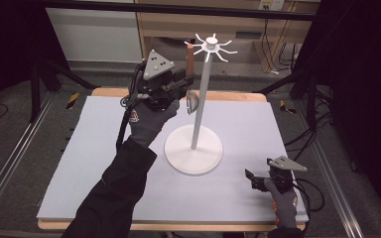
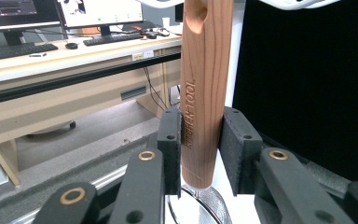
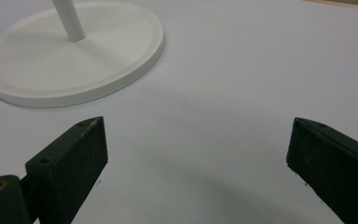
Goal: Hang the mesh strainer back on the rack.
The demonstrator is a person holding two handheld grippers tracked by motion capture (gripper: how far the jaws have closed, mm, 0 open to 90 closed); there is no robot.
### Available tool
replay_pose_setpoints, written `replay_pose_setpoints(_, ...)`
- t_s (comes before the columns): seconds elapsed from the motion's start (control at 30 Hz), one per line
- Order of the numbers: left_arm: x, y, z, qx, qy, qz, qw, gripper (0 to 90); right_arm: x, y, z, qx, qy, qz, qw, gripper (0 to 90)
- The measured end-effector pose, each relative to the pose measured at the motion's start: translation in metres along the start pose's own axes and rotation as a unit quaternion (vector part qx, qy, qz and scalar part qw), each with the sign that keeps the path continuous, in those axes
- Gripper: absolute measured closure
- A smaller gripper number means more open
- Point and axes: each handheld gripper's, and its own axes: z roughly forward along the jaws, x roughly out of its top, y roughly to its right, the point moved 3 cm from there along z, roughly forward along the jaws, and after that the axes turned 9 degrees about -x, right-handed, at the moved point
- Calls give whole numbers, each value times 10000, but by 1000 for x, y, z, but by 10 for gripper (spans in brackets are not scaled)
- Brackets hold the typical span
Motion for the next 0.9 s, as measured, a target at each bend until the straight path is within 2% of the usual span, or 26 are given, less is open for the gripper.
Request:
replay_pose_setpoints(0.1, 0, 0, 2, -37, -21, -50, 10000, 699, 0, 0, 0, 3, -1, -2, 10000, 56)
replay_pose_setpoints(0.2, 0, -1, 1, 69, -24, 48, 10000, 699, 0, 0, 0, 11, -2, 10, 10000, 56)
replay_pose_setpoints(0.27, 1, 0, 2, 39, -17, 36, 10000, 699, 0, 0, 0, 10, -3, 11, 10000, 56)
replay_pose_setpoints(0.63, 2, 0, 6, 83, -246, 31, 9997, 699, 0, -1, 0, 22, -17, 8, 10000, 56)
replay_pose_setpoints(0.9, -1, -2, 8, 77, -226, 38, 9997, 698, 0, -1, 0, 16, -16, 3, 10000, 56)
